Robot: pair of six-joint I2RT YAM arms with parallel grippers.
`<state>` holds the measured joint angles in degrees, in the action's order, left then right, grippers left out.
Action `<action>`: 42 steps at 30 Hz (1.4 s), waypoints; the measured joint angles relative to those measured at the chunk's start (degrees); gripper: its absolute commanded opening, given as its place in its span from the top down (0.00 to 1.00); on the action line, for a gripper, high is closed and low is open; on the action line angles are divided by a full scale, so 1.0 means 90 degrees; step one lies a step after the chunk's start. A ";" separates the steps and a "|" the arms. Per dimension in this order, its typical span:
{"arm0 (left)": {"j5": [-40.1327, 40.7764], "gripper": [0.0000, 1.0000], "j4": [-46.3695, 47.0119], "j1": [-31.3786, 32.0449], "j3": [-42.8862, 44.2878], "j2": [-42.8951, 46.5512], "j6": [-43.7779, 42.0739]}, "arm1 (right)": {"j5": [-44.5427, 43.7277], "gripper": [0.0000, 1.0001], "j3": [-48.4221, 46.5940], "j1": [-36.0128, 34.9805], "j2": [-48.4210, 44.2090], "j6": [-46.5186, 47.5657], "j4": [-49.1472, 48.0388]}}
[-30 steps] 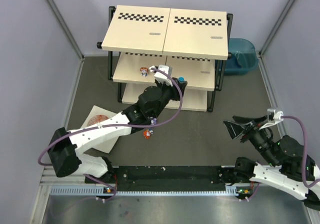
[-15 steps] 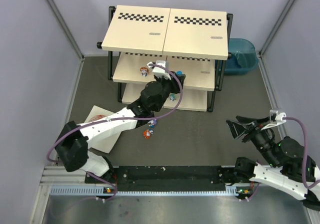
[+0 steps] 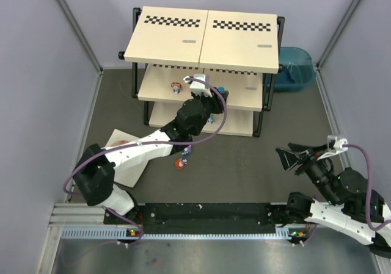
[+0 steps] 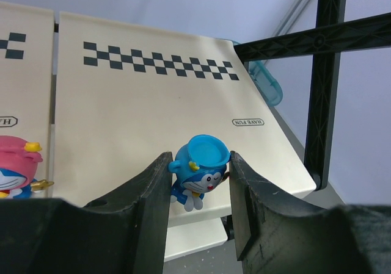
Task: Place and organize the plastic toys onto the shelf
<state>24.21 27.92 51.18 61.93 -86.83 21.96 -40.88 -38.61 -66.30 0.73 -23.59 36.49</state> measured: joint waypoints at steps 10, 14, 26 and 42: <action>0.0209 1.00 0.0087 -0.0015 0.0083 -0.0206 -0.0097 | 0.0000 0.35 0.0000 0.0000 0.0000 0.0000 0.0000; 0.0209 1.00 0.0087 -0.0053 0.0083 -0.0233 -0.0090 | 0.0000 0.35 0.0000 0.0000 0.0000 -0.0002 0.0000; -0.0044 1.00 0.0100 -0.0267 0.0083 -0.0289 0.0041 | 0.0005 0.35 0.0053 0.0000 0.0000 0.0000 0.0015; -0.0209 1.00 0.0233 -0.0308 0.0080 -0.0313 0.0070 | 0.0012 0.34 0.0083 0.0000 0.0000 0.0000 0.0017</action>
<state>22.33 30.02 48.40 62.65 -89.65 22.59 -40.77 -37.87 -66.30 0.73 -23.59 36.64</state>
